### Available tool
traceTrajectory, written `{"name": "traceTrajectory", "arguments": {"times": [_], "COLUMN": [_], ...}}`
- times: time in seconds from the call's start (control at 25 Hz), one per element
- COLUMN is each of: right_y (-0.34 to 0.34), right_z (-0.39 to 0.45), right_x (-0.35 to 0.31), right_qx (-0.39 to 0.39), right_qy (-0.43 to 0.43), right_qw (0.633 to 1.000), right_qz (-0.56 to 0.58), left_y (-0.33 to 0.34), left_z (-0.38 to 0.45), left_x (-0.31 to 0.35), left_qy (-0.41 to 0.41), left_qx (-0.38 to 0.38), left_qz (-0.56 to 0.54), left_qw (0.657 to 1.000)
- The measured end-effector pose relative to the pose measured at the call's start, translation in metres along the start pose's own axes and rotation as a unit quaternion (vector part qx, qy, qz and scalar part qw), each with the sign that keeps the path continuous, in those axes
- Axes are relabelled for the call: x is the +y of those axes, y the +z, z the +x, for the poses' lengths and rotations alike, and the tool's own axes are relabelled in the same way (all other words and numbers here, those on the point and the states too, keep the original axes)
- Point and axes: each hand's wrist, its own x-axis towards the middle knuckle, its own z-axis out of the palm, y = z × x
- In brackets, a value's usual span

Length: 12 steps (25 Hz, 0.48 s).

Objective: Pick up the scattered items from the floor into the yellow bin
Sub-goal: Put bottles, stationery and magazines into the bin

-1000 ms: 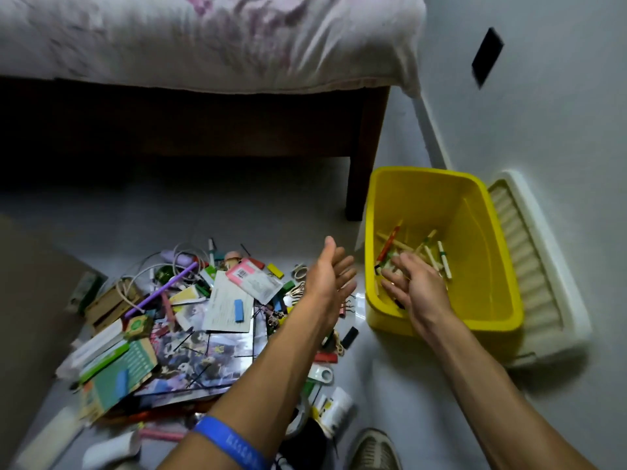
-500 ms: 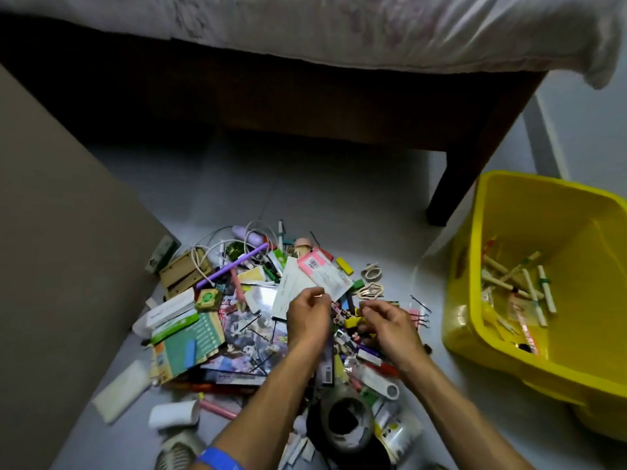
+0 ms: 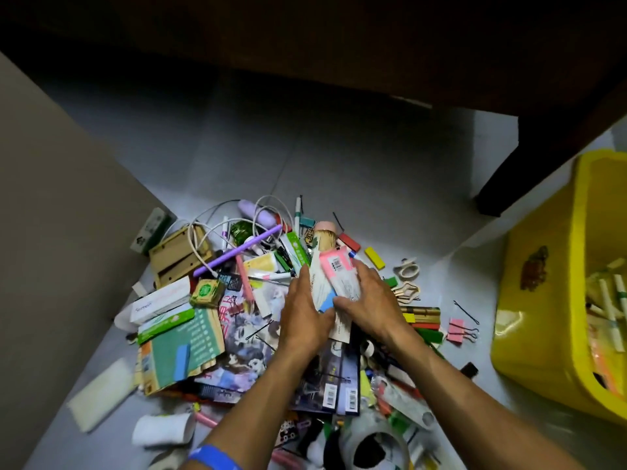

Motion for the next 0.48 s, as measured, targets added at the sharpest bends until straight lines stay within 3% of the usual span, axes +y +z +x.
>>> {"name": "traceTrajectory", "arguments": {"times": [0.08,0.16,0.24,0.36,0.48], "right_y": [0.006,0.0,-0.013,-0.054,-0.094], "right_z": [-0.014,-0.034,-0.053,-0.092,-0.132], "right_x": [-0.001,-0.006,-0.014,-0.02,-0.023], "right_qx": [0.016,0.004,-0.012,-0.013,0.037], "right_qy": [-0.023,-0.007,0.007,-0.019,-0.021], "right_qw": [0.999,0.983,0.929,0.866,0.855], "right_qz": [0.026,0.181,0.37,0.499,0.516], "left_y": [-0.003,-0.01,-0.019,-0.034,-0.035], "left_z": [-0.004,-0.013,-0.025,-0.054,-0.087], "left_x": [0.004,0.009,0.015,0.043,0.094], "left_qy": [-0.045,-0.09,-0.111,-0.072,-0.018], "left_qx": [-0.009,-0.038,-0.063,-0.102,-0.141], "left_qz": [-0.125,-0.251,-0.341,-0.421,-0.432], "left_qw": [0.991,0.963,0.932,0.899,0.891]}}
